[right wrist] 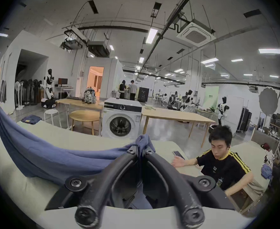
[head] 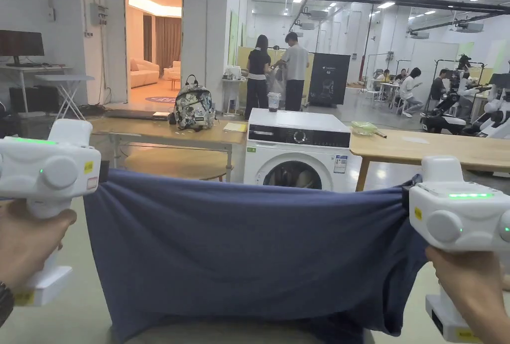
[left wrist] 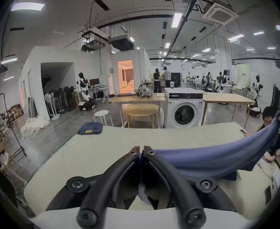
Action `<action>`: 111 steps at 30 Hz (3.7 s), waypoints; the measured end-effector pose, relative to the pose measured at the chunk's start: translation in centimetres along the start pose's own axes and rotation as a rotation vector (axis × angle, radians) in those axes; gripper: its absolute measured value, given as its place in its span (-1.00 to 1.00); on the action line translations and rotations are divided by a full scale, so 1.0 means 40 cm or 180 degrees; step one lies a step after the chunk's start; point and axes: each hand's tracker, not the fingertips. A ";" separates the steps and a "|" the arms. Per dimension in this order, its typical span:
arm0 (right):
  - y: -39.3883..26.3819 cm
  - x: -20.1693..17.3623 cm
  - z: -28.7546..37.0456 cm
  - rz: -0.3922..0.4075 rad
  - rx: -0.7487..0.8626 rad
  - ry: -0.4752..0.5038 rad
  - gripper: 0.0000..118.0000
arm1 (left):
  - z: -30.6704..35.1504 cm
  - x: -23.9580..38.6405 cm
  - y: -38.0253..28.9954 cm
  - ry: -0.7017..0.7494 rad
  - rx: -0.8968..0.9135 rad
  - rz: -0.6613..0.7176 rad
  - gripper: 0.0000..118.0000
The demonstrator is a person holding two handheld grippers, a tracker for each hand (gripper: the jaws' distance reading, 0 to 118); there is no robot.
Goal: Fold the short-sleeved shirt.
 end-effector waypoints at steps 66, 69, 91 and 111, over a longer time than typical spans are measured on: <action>-0.676 -0.045 0.534 -0.0119 -0.1435 0.0254 0.10 | 0.372 0.010 -0.755 -0.0511 -0.1226 0.0387 -0.53; -0.659 -0.095 0.536 -0.0278 -0.1013 0.0374 0.07 | 0.390 0.055 -0.718 -0.0378 -0.0801 0.0255 -0.53; -0.603 -0.225 0.556 -0.0380 -0.0360 0.0507 -1.00 | 0.414 0.109 -0.709 -0.0264 -0.0773 -0.0069 -1.00; -0.697 -0.212 0.514 -0.0300 -0.0980 0.0532 -1.00 | 0.257 -0.098 -0.929 -0.0079 -0.2828 0.0558 -0.24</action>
